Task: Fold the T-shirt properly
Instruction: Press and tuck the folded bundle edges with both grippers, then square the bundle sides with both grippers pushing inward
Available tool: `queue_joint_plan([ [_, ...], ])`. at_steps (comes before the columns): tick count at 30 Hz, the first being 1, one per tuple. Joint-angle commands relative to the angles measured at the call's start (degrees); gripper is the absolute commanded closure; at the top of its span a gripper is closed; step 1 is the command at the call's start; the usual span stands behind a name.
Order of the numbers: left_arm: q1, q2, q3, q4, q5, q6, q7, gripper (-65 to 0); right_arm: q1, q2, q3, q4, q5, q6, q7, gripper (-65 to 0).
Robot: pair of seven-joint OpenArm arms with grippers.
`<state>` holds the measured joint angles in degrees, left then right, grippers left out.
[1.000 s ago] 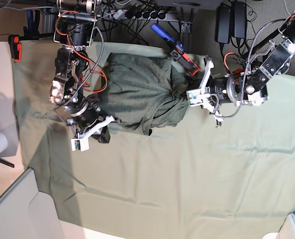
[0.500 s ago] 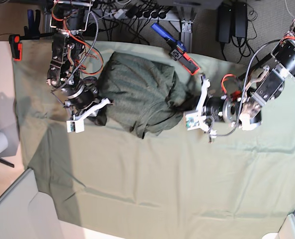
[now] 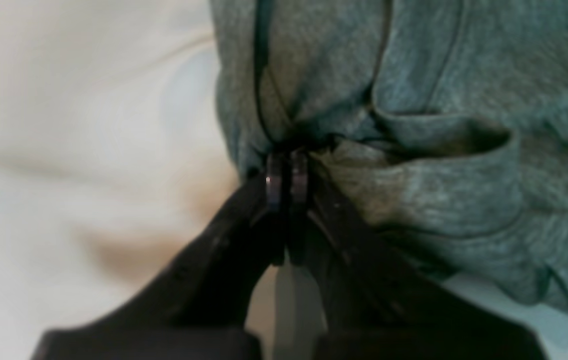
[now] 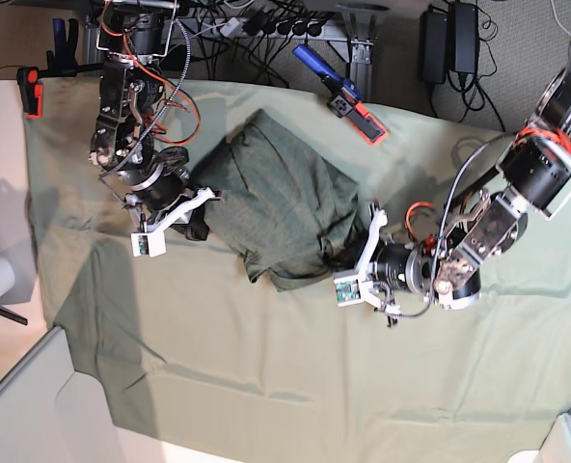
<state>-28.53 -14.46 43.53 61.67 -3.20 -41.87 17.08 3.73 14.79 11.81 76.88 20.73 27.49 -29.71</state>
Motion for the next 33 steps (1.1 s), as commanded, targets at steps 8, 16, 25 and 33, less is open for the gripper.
queue_joint_plan([
  [8, -5.7, -0.48, -0.35, 0.17, 1.77, 2.19, 0.68, 0.0, -5.53, 0.55, 0.17, 12.17, 1.84, 0.37, 0.31, 0.0],
  [16, -6.05, -0.46, -0.35, 0.17, 1.75, 2.21, -0.46, 0.0, -11.37, -2.97, 0.15, 16.15, 4.98, 0.42, -0.52, 0.0],
  [25, -6.05, -6.14, -2.56, 8.09, -5.55, 4.9, 4.11, -0.1, -13.88, -4.98, 2.19, 19.85, 3.69, 0.39, 0.59, 0.0],
  [33, 3.45, -16.26, -8.9, 28.68, -17.53, 1.87, 10.43, -0.1, -12.04, -4.46, 7.93, 20.02, 2.27, 0.37, 1.49, 0.0],
])
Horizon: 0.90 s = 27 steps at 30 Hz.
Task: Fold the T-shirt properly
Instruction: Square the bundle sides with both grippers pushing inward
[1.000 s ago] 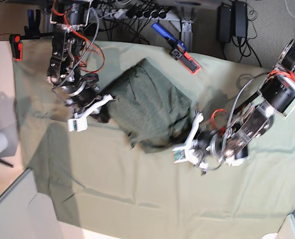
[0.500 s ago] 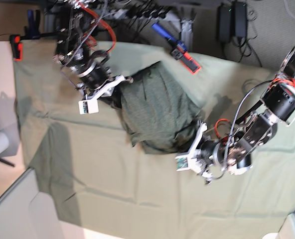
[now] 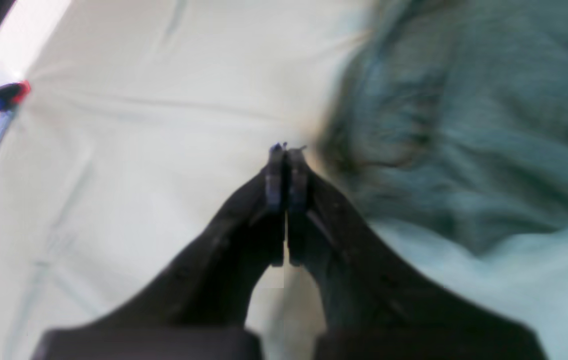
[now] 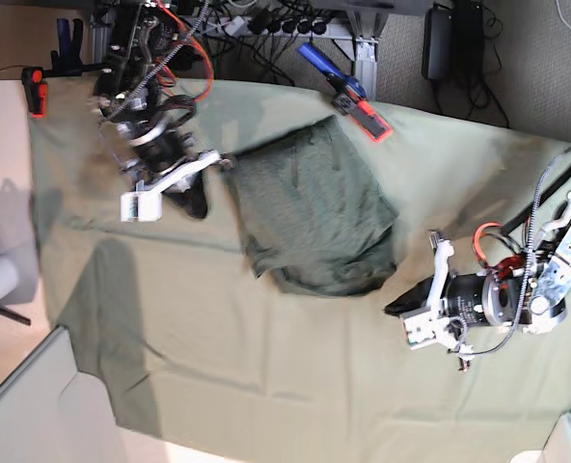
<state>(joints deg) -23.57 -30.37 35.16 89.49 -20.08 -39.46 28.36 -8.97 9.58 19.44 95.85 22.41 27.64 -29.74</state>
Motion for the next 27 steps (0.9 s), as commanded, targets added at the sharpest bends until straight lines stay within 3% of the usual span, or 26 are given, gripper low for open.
queue_joint_plan([
  [1, 0.52, -0.98, -0.59, 2.97, -0.94, -0.54, -0.55, -0.1, 1.01, 1.31, 0.61, 1.03, -0.09, 0.22, 2.01, 0.0],
  [7, 12.0, -1.01, -0.59, 9.16, -0.76, -0.54, -0.09, -0.1, 5.18, 3.69, 0.35, 0.17, -2.56, 0.22, 3.17, 0.0],
  [11, 15.91, 1.11, -0.59, 8.68, 4.22, -0.54, -1.11, -0.1, 8.57, 3.74, -0.81, -5.01, -2.51, 0.24, 3.15, 0.0],
  [21, 14.73, 6.69, -0.66, -3.78, 6.23, -0.54, -5.6, -0.1, 9.22, 3.74, -12.24, -8.2, -6.64, 0.22, 2.54, 0.0],
  [27, 10.32, 6.86, -0.85, -9.2, 8.35, -0.54, -7.61, -0.1, 5.22, 3.74, -13.07, -6.05, -6.58, 0.24, 2.56, 0.0],
])
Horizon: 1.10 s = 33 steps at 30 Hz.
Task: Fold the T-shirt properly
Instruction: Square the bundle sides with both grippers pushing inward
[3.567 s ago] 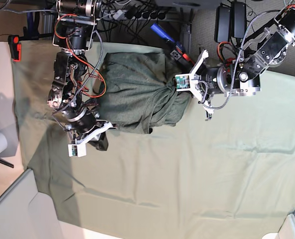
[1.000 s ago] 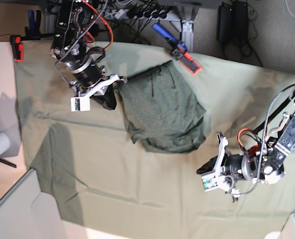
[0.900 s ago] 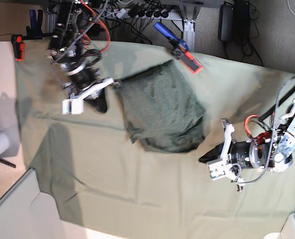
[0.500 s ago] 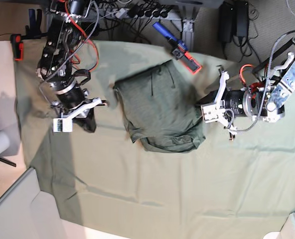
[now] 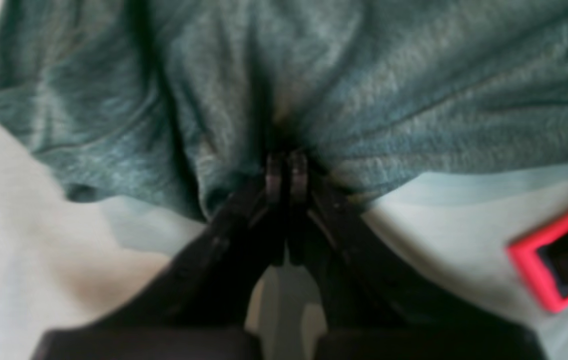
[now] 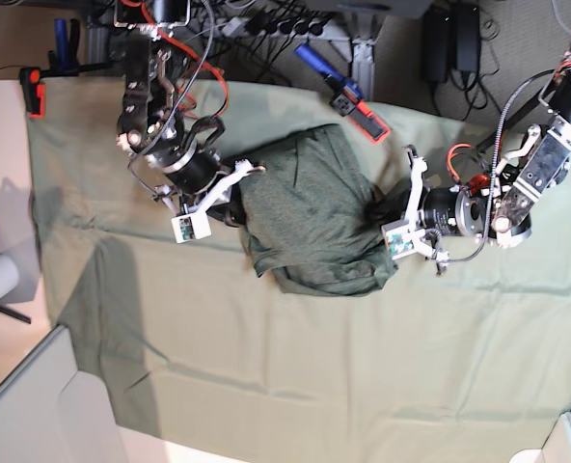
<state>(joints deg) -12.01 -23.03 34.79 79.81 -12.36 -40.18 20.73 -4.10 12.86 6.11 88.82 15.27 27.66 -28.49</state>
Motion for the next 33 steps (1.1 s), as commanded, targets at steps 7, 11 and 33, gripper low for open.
queue_joint_plan([
  [7, -6.01, -0.48, -0.48, -1.46, 0.66, 0.18, -0.44, -0.1, -6.29, 0.26, 0.24, 8.09, 4.81, 0.22, 1.29, 0.0],
  [11, -8.04, -0.48, -0.48, -2.16, 0.68, 0.18, -1.31, -0.1, -9.31, -0.13, 0.24, 12.0, 5.44, 0.22, 1.29, 0.0],
  [33, -9.88, -7.72, -0.48, -5.44, -0.28, 0.18, -1.6, -0.1, -10.69, -7.3, 1.49, 14.64, -0.83, 0.2, 2.08, 0.0],
])
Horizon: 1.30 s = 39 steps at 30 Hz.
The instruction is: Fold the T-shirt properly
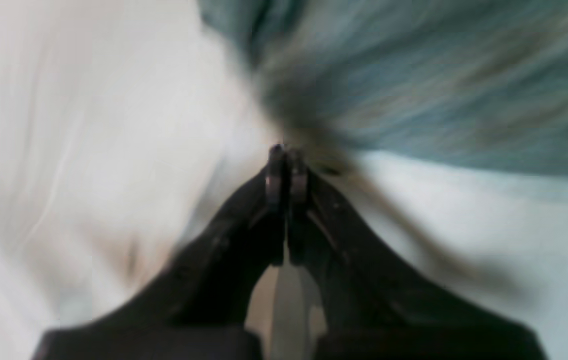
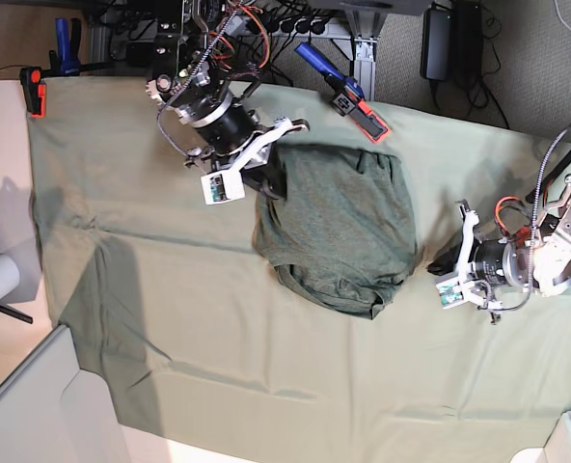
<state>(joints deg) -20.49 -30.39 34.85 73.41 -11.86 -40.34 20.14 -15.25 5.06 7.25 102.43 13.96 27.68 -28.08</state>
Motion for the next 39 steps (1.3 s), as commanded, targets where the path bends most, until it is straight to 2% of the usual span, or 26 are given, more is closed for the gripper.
queue_joint_plan([
  [1, -1.29, -0.94, -0.55, 1.05, -1.29, 0.34, -0.94, -0.1, 0.5, 1.33, 1.05, 1.03, 0.39, 0.15, 1.97, 0.0],
  [6, -0.9, -1.99, -0.55, 1.09, -2.51, 0.34, -0.61, -0.1, 0.81, 4.79, 3.96, 1.03, 1.7, 0.15, 2.4, 0.0],
  [9, -0.44, -2.05, -0.66, 1.57, -3.43, 0.34, 0.2, -0.1, 0.76, 5.49, 5.05, 1.03, 1.4, 0.15, 2.34, 0.0],
  [14, 3.74, -2.05, -5.84, 8.52, -11.65, 0.34, 6.91, -0.1, 0.7, 7.45, 9.7, 1.03, 1.05, 0.15, 2.12, 0.0],
  [16, 7.67, -2.19, -10.69, 13.55, -14.05, 0.34, 8.79, -0.1, 0.26, 8.98, 12.35, 1.03, 2.21, 0.15, 1.79, 0.0],
  [20, 17.94, -3.1, -20.96, 24.81, -17.62, 0.34, 11.21, -0.1, -1.9, 12.02, 17.51, 1.05, 8.63, 0.17, -0.72, 0.0],
  [26, 34.07, -4.22, -33.35, 37.27, -18.97, 0.34, 12.0, -0.1, -7.48, 14.97, 24.3, 1.05, 14.4, 0.2, -2.4, 0.0],
  [34, 53.72, -3.39, -45.35, 40.33, -21.46, 0.34, 12.31, -0.1, -17.68, 16.79, 30.93, 1.05, 21.2, 0.17, -5.75, 0.0],
  [39, 63.6, -0.07, -48.48, 40.24, -21.75, 0.34, 12.35, -0.1, -25.29, 16.76, 30.93, 1.01, 23.23, 0.17, -6.51, 0.0],
])
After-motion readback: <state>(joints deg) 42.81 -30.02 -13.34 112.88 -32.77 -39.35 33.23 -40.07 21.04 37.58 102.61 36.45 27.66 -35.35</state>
